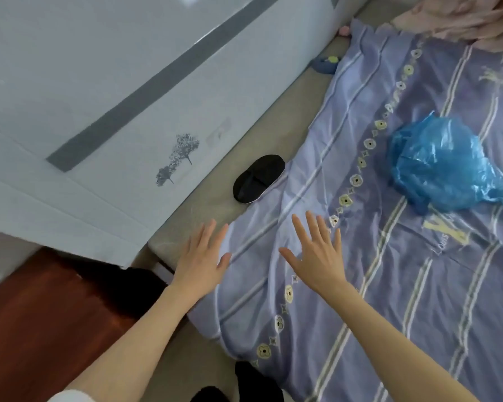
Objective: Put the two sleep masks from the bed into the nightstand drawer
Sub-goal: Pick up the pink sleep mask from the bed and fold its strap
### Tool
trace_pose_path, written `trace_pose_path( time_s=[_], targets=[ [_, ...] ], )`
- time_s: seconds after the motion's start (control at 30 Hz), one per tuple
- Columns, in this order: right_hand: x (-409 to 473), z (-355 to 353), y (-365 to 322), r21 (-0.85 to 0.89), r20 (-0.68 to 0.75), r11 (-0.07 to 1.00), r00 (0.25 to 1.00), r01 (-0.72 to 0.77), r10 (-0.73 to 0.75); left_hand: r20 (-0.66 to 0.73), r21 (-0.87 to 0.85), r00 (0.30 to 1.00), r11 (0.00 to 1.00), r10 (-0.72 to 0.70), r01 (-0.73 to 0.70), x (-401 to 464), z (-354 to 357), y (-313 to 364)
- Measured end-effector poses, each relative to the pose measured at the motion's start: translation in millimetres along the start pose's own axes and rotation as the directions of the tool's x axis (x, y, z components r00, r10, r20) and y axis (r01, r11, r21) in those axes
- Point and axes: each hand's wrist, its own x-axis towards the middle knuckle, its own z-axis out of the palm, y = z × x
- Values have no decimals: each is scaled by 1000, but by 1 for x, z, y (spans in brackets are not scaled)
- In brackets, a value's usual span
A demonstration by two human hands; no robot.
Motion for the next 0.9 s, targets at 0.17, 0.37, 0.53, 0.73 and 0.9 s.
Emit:
trace_pose_path(
  time_s=[0.17,0.37,0.53,0.73,0.9],
  targets=[
    [66,74,19,29,101,997,993,-70,67,67,32,998,999,16,-18,86,47,-3],
    [86,125,30,47,10,992,993,-116,115,22,158,983,970,182,-183,175,76,-13],
    [88,126,26,97,-80,990,990,-105,112,-54,73,987,986,155,-151,212,81,-20],
    [89,123,27,83,-7,990,993,-118,119,-249,-72,962,988,112,-134,213,67,-27],
    [91,102,25,82,205,985,969,-154,135,-322,-346,947,933,-23,-95,167,34,-13]
  ],
)
